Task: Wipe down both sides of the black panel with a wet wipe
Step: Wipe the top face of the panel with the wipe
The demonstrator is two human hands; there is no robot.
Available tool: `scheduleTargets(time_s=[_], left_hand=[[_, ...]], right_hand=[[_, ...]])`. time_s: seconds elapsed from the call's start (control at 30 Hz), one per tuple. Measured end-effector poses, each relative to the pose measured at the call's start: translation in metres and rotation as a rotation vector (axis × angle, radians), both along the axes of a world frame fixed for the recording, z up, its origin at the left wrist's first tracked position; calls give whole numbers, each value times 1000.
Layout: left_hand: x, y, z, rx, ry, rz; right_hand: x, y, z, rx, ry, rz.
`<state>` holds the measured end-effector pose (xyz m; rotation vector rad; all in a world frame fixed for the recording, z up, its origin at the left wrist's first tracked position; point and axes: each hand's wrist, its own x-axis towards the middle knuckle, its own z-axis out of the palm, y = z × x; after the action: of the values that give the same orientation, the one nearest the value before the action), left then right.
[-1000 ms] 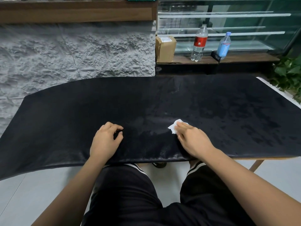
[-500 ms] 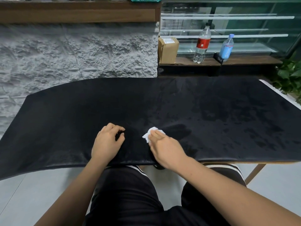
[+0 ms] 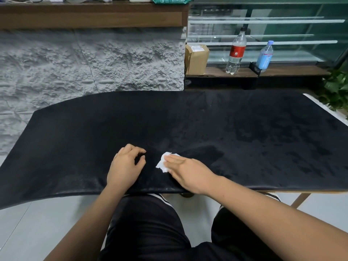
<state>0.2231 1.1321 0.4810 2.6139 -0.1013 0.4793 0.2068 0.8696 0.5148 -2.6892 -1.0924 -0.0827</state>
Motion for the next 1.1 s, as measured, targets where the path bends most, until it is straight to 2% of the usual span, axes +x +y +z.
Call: scheduleTargets(time_s=[0.17,0.63,0.8,0.9,1.1], left_hand=[[0,1,0,6,20,-5],[1,1,0,17,5,-4],[1,0,0,12,5,-2],[0,0,1,1,4,-3],[-1,-1,1,-7,1,-3]], right_hand=[[18,-23,5,-44,59,-83],[59,-74,12,-61,22,-336],[60,-52,2,-240,-48,-428],[56,-34,-2,-312,-78,-418],[42,2,-4,-184,-124,-324]])
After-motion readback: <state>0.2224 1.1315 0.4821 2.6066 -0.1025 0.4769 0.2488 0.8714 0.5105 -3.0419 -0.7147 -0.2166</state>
